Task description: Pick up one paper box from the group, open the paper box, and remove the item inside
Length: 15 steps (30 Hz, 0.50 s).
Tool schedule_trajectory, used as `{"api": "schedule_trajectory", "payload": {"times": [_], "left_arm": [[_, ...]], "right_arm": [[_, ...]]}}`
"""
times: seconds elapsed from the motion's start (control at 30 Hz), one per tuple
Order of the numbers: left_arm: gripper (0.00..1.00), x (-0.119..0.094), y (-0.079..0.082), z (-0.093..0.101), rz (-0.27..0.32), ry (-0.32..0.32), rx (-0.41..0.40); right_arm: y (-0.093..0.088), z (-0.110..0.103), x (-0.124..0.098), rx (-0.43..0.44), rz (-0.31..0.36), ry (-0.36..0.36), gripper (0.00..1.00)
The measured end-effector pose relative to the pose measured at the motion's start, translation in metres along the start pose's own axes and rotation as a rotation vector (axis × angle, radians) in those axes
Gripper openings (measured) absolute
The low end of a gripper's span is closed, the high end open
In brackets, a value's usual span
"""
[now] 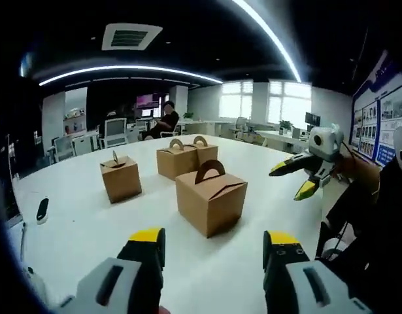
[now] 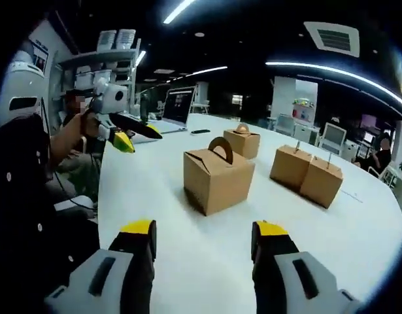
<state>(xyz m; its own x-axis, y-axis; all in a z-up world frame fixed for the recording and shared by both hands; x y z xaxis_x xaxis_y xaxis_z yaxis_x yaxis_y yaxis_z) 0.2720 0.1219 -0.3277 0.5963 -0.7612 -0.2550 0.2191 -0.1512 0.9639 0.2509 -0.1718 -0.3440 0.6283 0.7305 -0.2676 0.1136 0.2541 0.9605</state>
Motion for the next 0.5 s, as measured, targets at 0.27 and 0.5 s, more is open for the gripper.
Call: {"api": "schedule_trajectory", "payload": {"times": [0.27, 0.5], "left_arm": [[0.61, 0.053, -0.009, -0.01, -0.056, -0.011, 0.055], [0.52, 0.084, -0.016, 0.001, -0.069, -0.083, 0.09]], "right_arm": [[0.001, 0.009, 0.059, -0.003, 0.021, 0.009, 0.59], [-0.008, 0.015, 0.084, -0.031, -0.003, 0.012, 0.56]]}}
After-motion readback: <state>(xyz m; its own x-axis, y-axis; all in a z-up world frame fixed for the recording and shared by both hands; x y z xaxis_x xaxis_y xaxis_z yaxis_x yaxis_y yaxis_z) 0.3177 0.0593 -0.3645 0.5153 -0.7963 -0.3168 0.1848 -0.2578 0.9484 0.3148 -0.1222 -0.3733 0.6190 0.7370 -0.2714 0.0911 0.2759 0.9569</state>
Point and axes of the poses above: the point that each gripper's makers call its tool centre point, and the gripper's own axes: x roughly forward along the fingers, z roughly to its right, y roughly out of its top, the point moved 8 cm from there along -x, roughly backward along the fingers, and after that the axes turned 8 degrees about z, right-handed, at the moved point
